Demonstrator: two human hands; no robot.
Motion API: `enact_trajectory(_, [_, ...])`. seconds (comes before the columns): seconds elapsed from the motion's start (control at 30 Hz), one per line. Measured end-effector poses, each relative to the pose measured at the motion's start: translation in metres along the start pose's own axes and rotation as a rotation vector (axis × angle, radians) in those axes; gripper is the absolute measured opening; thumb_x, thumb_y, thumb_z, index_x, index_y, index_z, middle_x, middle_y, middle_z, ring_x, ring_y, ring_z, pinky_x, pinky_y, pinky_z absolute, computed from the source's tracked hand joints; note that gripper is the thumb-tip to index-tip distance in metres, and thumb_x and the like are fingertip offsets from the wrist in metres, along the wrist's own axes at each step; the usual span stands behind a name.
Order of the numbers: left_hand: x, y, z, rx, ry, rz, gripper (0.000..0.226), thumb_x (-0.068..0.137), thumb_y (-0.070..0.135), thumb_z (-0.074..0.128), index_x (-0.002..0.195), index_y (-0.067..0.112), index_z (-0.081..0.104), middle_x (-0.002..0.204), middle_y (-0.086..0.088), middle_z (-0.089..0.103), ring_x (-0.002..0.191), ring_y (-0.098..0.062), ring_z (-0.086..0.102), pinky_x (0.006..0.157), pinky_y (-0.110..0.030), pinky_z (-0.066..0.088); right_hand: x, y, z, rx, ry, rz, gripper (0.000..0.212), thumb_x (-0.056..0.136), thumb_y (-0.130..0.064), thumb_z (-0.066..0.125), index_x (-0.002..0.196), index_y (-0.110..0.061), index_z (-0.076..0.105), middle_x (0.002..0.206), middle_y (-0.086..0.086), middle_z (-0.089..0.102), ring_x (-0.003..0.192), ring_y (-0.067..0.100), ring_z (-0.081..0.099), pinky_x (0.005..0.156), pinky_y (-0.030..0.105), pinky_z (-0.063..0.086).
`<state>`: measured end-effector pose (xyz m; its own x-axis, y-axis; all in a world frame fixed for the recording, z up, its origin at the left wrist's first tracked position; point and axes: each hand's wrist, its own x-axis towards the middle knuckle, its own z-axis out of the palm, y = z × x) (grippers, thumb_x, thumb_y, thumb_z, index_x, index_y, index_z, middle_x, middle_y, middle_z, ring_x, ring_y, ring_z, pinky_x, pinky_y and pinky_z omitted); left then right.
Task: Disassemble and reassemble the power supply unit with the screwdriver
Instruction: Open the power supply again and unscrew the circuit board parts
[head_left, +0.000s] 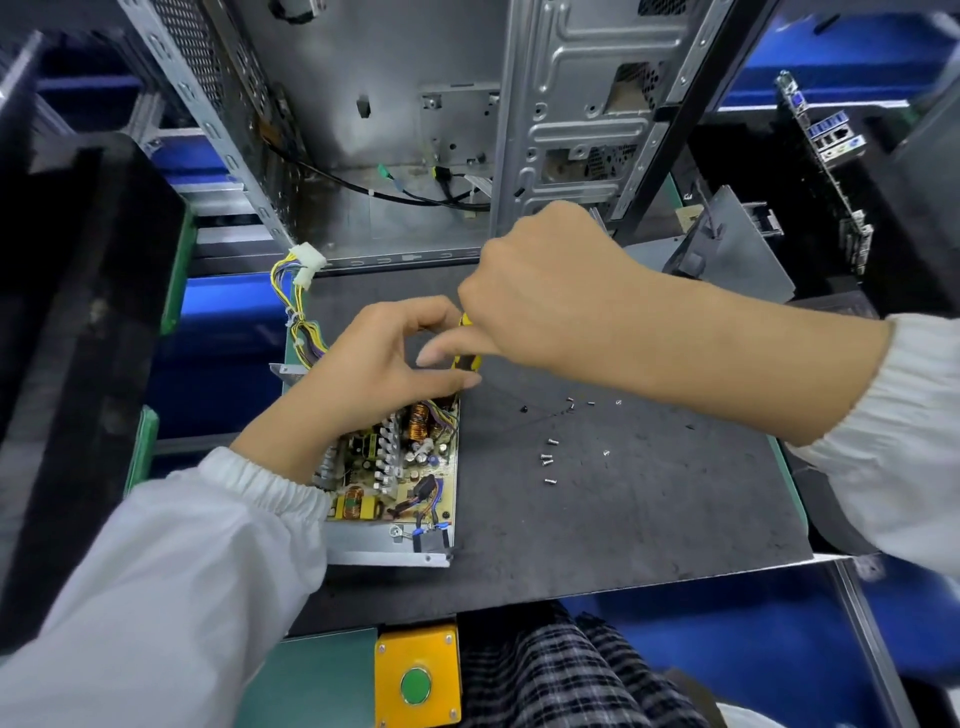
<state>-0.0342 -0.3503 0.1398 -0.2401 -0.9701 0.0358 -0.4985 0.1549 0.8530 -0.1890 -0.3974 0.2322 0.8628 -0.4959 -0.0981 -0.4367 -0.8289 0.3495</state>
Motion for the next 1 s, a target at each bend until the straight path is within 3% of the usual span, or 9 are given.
enact_trajectory(0.17, [-0.001,0.002,-0.004,0.034,-0.045,0.0,0.023,0.077,-0.005,0.072,0.088,0.015,0.071,0.092,-0.003,0.074,0.094,-0.011,0.065,0.093,-0.028,0.047,-0.005,0.003,0.006,0.203,-0.073,-0.145,0.034,0.088,-0.017,0.057,0.115,-0.02,0.037,0.089,-0.001,0.028,0.052,0.016,0.033,0.042,0.029,0.013])
enact_trajectory(0.23, [-0.002,0.002,-0.004,0.017,-0.069,0.019,0.041,0.076,-0.006,0.07,0.084,0.034,0.067,0.085,0.017,0.072,0.088,0.001,0.063,0.084,-0.016,0.046,-0.005,0.002,0.004,0.167,-0.086,-0.175,0.028,0.091,-0.014,0.052,0.115,-0.018,0.039,0.088,0.001,0.029,0.05,0.013,0.026,0.043,0.028,0.012])
enact_trajectory(0.33, [-0.003,0.003,-0.003,0.005,-0.074,0.02,0.05,0.074,0.003,0.082,0.076,0.043,0.052,0.067,0.032,0.06,0.074,0.013,0.055,0.07,-0.002,0.037,-0.003,-0.003,0.001,0.081,-0.013,-0.132,0.028,0.099,-0.04,0.038,0.107,-0.015,0.049,0.087,0.005,0.056,0.061,0.026,0.048,0.044,0.029,0.01])
enact_trajectory(0.5, [0.0,0.004,-0.002,0.016,-0.054,0.056,0.031,0.076,0.01,0.082,0.077,0.035,0.063,0.084,0.001,0.062,0.078,0.004,0.054,0.071,-0.015,0.042,0.005,-0.009,-0.001,-0.039,-0.014,0.027,0.05,0.098,-0.048,0.035,0.061,-0.014,0.033,0.058,0.001,0.03,0.053,0.019,0.03,0.046,0.025,0.011])
enact_trajectory(0.6, [0.001,0.0,-0.007,-0.012,-0.047,0.042,0.027,0.077,0.013,0.08,0.083,0.035,0.065,0.089,0.017,0.065,0.088,0.011,0.058,0.082,-0.014,0.043,0.001,-0.003,-0.001,0.128,-0.043,-0.062,0.016,0.094,-0.03,0.05,0.1,-0.015,0.049,0.084,0.002,0.036,0.065,0.022,0.047,0.043,0.027,0.014])
enact_trajectory(0.73, [-0.002,-0.002,-0.013,-0.037,-0.072,0.046,0.041,0.079,0.004,0.078,0.094,0.036,0.059,0.088,0.029,0.067,0.093,0.008,0.062,0.087,-0.011,0.042,0.004,0.0,-0.006,0.174,-0.121,-0.17,0.031,0.091,-0.01,0.047,0.121,-0.013,0.043,0.094,0.003,0.03,0.061,0.019,0.041,0.045,0.028,0.013])
enact_trajectory(0.83, [-0.006,0.002,-0.009,-0.053,-0.096,0.027,0.058,0.078,-0.001,0.078,0.083,0.052,0.055,0.069,0.032,0.058,0.073,0.014,0.056,0.07,-0.002,0.038,0.005,-0.005,-0.005,0.014,-0.034,-0.136,0.024,0.1,-0.032,0.039,0.106,-0.014,0.054,0.087,0.005,0.053,0.078,0.029,0.058,0.045,0.027,0.013])
enact_trajectory(0.93, [-0.001,0.004,-0.004,0.018,-0.031,0.024,0.052,0.071,0.011,0.085,0.062,0.055,0.059,0.07,0.021,0.06,0.07,0.014,0.053,0.064,-0.003,0.036,0.009,-0.009,-0.006,-0.048,-0.003,-0.047,0.04,0.099,-0.024,0.04,0.061,-0.012,0.036,0.059,0.001,0.037,0.058,0.021,0.035,0.047,0.024,0.01])
enact_trajectory(1.0, [0.0,0.005,-0.003,0.052,-0.005,0.067,0.05,0.072,0.01,0.084,0.068,0.052,0.058,0.076,0.013,0.058,0.077,0.015,0.053,0.069,-0.003,0.037,0.009,-0.009,-0.004,-0.056,-0.01,-0.001,0.044,0.097,-0.023,0.043,0.058,-0.011,0.029,0.057,0.0,0.03,0.059,0.02,0.032,0.047,0.024,0.011])
